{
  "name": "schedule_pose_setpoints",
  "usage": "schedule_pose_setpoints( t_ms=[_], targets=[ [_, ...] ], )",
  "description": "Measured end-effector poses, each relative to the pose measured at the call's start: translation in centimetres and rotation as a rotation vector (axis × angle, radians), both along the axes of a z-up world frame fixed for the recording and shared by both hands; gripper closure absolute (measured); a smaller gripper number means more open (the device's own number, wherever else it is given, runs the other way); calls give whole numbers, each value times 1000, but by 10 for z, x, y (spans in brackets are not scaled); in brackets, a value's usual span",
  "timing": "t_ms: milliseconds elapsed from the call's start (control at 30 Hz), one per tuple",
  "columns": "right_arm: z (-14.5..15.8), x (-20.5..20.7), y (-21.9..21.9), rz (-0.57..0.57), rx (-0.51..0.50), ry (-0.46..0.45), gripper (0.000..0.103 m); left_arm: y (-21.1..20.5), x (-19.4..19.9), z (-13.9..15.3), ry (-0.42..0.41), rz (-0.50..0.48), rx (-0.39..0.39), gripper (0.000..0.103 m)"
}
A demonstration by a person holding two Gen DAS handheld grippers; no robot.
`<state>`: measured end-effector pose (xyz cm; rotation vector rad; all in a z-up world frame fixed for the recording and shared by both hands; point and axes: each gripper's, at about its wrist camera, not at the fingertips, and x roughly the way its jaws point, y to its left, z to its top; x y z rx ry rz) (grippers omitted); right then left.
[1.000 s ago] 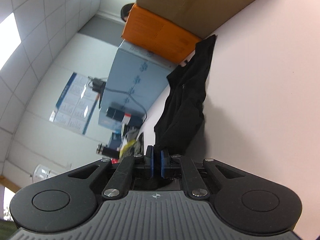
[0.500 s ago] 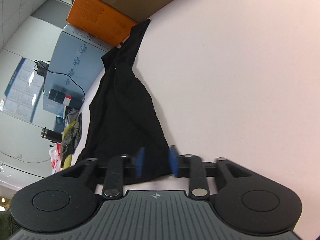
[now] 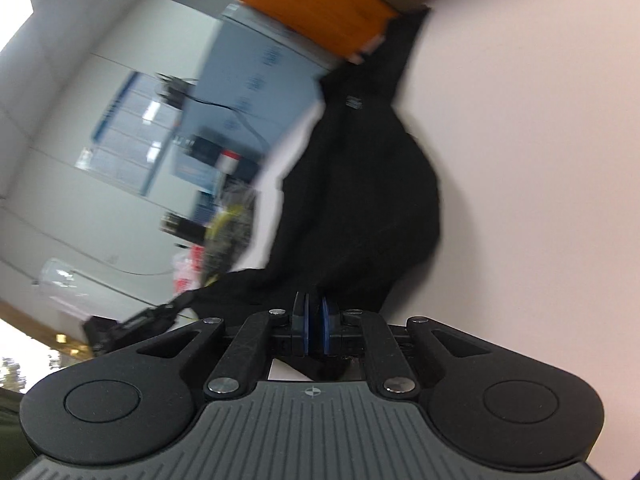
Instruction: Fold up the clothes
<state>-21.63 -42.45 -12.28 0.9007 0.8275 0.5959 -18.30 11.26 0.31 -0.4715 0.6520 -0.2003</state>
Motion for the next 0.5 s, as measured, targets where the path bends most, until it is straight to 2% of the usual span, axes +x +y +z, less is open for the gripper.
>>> schedule_pose_setpoints(
  t_ms=[67,133,233,300,333,367,400,433,467,500],
  targets=[
    [16,0,0,35,39,-30,96,9,-3,14,-23,18,29,98],
    [24,-2,2,67,57,-16,96,17,-9,16,-4,39,53,98],
    [17,-5,17,136,9,59,96,28,-20,5,70,83,70,98],
    [2,-10,20,157,-56,135,95,32,-26,-8,124,82,27,97],
    [-4,-12,19,147,-100,169,95,31,-27,-14,144,63,8,90],
    [-9,-13,16,127,-144,194,94,28,-26,-19,157,42,1,73],
    [-11,-15,12,104,-176,209,92,24,-25,-24,163,24,-2,60],
    [-10,-18,6,76,-182,217,89,19,-21,-28,166,9,-5,34],
    [-9,-20,0,49,-189,225,77,15,-15,-32,168,0,-12,17],
    [-8,-22,-4,25,-196,230,70,11,-7,-37,179,-10,-25,17]
  ],
)
